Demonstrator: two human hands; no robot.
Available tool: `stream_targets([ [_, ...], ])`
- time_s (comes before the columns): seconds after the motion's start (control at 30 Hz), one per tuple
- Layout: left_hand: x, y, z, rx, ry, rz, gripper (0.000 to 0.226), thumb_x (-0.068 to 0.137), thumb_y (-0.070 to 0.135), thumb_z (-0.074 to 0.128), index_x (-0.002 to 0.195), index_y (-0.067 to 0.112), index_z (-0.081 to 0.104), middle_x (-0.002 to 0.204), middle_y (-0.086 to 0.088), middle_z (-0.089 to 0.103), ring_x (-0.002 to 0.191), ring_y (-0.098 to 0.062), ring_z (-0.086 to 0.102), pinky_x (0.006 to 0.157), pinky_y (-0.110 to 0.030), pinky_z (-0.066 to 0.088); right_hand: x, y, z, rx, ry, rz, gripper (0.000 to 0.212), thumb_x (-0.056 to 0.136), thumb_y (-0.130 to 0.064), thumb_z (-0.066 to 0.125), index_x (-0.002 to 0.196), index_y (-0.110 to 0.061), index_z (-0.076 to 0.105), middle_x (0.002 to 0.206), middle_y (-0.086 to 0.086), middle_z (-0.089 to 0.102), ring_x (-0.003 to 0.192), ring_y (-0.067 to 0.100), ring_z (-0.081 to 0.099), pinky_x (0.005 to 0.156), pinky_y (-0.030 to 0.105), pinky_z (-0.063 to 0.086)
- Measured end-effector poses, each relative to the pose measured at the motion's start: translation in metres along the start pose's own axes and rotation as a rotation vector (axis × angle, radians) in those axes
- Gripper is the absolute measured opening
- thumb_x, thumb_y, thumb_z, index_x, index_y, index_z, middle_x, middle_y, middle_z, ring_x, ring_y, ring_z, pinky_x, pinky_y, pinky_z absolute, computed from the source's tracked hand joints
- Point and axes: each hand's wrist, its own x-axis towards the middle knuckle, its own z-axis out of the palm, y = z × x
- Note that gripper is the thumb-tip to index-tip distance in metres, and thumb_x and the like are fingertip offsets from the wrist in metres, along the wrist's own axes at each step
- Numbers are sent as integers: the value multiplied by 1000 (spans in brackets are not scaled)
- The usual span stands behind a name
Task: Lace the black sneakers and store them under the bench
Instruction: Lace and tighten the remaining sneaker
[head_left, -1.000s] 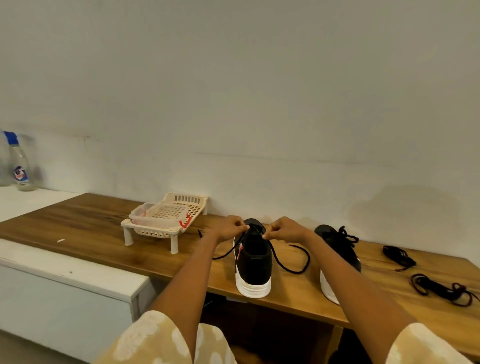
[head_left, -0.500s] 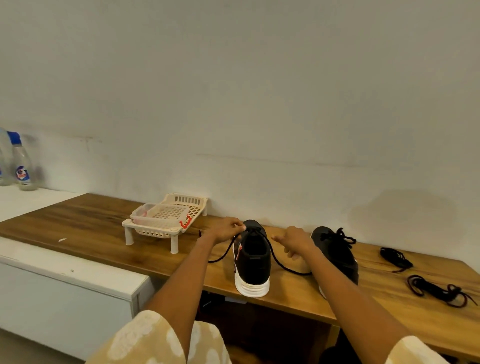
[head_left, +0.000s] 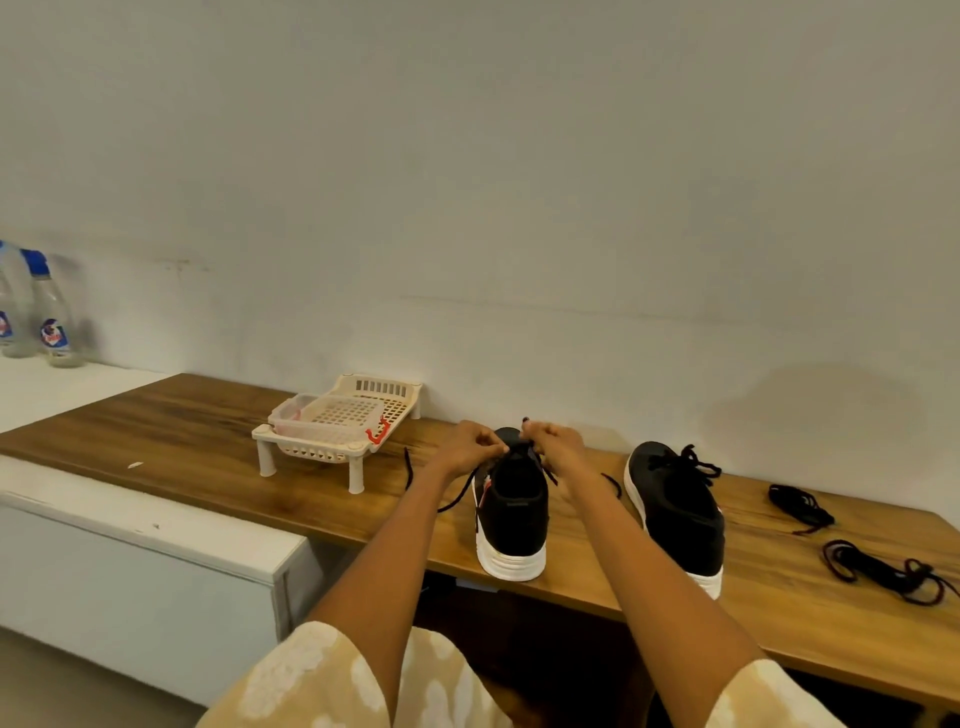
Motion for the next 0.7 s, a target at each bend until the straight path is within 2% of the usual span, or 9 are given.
stream_targets([
  [0.03,0,1,-1,21,-13,2,16,90,15,61,92,2,71,68,6,60,62,-2,53,54,-4,40,-1,-4,0,8,-12,-19,13,94,-20,56,86,-13,63,91,6,67,68,12,53,59,25,44],
  [0.1,1,2,-3,69,-46,8,15,92,16,60,88,4,68,66,4,58,60,-3,52,52,-5,39,-1,-9,1,-83,-65,-62,14,98,-20,49,87,-15,56,82,4,64,61,11,47,55,23,37],
  [0.17,1,2,-5,133,-72,17,14,93,18,58,81,11,62,63,4,56,58,-5,52,51,-8,38,2,-10,-1,-307,-121,-109,12,98,-20,46,90,-13,53,71,0,60,61,12,48,60,26,39],
  [0.23,2,2,-6,187,-85,23,20,94,21,56,74,17,55,63,4,55,58,-5,51,54,-14,37,5,-11,-4,-490,-134,-147,11,96,-20,47,89,-14,53,68,-2,58,62,10,51,64,28,40],
  [0.37,3,2,-5,168,-86,15,21,94,20,57,73,17,55,62,5,55,59,-5,52,58,-16,39,7,-15,-5,-621,-168,-199,10,93,-23,54,89,-16,59,74,-1,61,66,10,55,59,23,41],
  [0.47,4,1,-9,59,-163,-55,25,96,21,53,72,15,55,65,-1,55,60,-10,53,63,-20,44,8,-15,-5,-767,-209,-288,17,90,-26,58,97,-14,68,96,4,67,87,18,61,73,28,47],
  [0.53,6,6,-13,-25,-201,-135,31,99,29,45,74,13,52,68,-4,51,60,-13,51,64,-25,45,7,-17,-6,-848,-236,-350,21,91,-28,57,102,-14,69,106,5,67,94,19,60,73,28,46],
  [0.63,11,22,-11,-131,-127,-137,36,100,33,44,71,13,49,70,-6,49,62,-14,47,60,-24,42,6,-17,-3,-975,-270,-386,26,93,-33,53,103,-13,67,95,8,66,80,18,55,56,23,37],
  [0.7,16,29,-5,-81,-65,-44,38,97,36,48,68,13,49,72,-6,51,64,-14,47,63,-24,40,7,-15,0,-991,-230,-385,33,93,-40,52,98,-11,67,86,8,65,74,19,56,56,24,37],
])
